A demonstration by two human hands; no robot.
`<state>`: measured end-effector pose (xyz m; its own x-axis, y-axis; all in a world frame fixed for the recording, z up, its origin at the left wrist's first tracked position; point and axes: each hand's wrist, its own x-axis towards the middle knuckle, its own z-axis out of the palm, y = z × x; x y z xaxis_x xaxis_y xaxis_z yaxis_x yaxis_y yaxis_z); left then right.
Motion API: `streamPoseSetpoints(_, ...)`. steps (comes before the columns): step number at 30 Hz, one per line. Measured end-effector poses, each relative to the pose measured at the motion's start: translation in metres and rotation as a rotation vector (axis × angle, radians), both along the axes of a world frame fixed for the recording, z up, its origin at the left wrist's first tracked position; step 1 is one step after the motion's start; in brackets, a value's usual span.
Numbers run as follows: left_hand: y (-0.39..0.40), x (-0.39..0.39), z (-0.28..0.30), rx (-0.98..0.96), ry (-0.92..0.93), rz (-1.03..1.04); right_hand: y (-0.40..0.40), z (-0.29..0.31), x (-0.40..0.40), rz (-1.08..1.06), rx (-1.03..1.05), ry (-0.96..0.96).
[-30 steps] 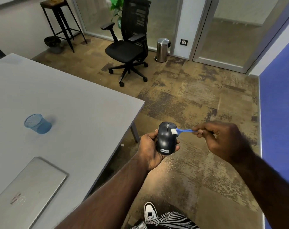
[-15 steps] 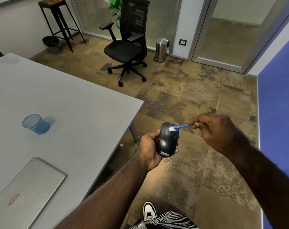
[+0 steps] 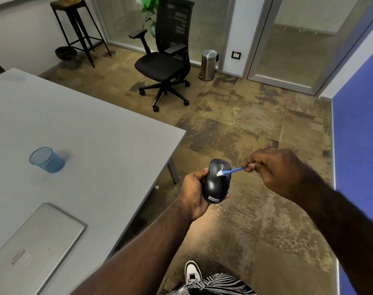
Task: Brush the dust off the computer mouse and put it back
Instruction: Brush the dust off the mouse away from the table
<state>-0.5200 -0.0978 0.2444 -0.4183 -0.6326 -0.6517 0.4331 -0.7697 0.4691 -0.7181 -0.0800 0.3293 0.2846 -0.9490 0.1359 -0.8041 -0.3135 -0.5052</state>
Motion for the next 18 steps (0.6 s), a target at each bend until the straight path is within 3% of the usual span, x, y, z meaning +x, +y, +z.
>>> streamPoseSetpoints(5, 0.0017, -0.0003, 0.0009, -0.012, 0.007, -0.009, -0.0036, -0.0020, -0.0022, -0.134, -0.064, -0.026)
streamPoseSetpoints(11, 0.0021, 0.0011, -0.0009, 0.010, 0.008, 0.010, 0.0010, -0.0009, -0.0037, 0.020, 0.016, -0.026)
streamPoseSetpoints(15, 0.0013, 0.0004, -0.0001, 0.007, 0.022, 0.001, -0.0004, -0.0023, -0.0037, -0.080, -0.080, -0.039)
streamPoseSetpoints(18, 0.0003, -0.0001, 0.0002, 0.007, 0.035, 0.013, 0.0020, -0.0025, -0.0027, -0.029, -0.044, -0.043)
